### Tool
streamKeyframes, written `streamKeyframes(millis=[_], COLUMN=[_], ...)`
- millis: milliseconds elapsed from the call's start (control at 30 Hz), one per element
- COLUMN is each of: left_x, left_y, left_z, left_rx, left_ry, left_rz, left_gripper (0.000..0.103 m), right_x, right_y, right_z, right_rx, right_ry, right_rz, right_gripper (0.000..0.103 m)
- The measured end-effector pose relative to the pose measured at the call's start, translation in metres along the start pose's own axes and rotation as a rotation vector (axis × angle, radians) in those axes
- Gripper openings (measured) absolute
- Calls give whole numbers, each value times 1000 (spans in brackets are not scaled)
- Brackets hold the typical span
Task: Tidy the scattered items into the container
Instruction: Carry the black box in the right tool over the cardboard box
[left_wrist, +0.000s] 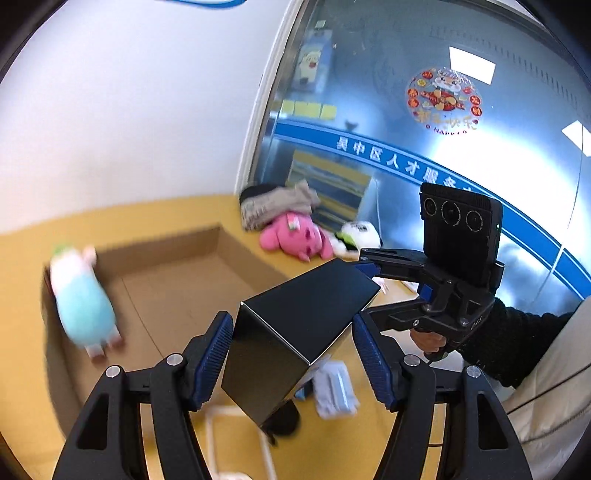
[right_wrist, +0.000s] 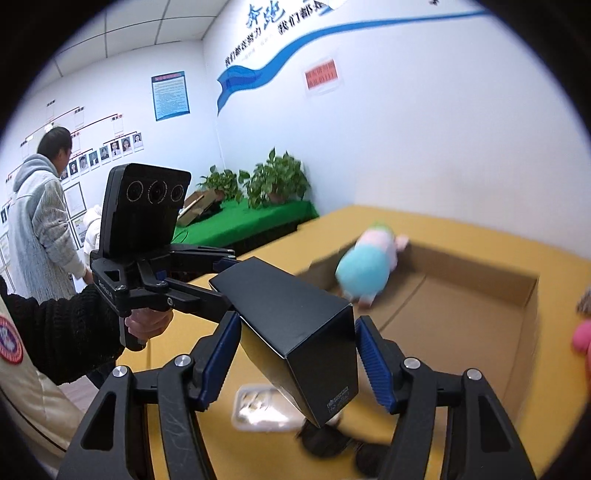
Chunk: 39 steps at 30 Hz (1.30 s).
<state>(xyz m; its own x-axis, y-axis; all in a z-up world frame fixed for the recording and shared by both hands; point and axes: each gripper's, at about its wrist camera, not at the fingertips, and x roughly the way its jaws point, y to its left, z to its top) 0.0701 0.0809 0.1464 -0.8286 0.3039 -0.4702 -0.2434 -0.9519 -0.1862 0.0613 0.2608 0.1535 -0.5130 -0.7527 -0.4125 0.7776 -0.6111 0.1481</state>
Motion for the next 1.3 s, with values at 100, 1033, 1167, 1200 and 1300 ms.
streamKeyframes(millis=[100, 1033, 1167, 1200, 1300], left_x=[2, 132, 151, 156, 170], left_y=[10, 166, 184, 189, 199], left_z=[33, 135, 124, 118, 106], left_rx=[29, -34, -74, -86, -117], left_ry=[-27, -3, 24, 37, 74], left_rz=[26, 76, 86, 89, 95], left_gripper=[71, 71, 71, 71, 71], right_x=[5, 122, 145, 151, 167], right_y=[-12, -193, -212, -216, -225], right_z=[28, 109, 95, 91, 77], right_rx=[-34, -22, 10, 20, 37], right_ry=[-11, 22, 50, 58, 92], right_rz=[-21, -19, -5, 0, 14], right_gripper=[61, 58, 58, 58, 58])
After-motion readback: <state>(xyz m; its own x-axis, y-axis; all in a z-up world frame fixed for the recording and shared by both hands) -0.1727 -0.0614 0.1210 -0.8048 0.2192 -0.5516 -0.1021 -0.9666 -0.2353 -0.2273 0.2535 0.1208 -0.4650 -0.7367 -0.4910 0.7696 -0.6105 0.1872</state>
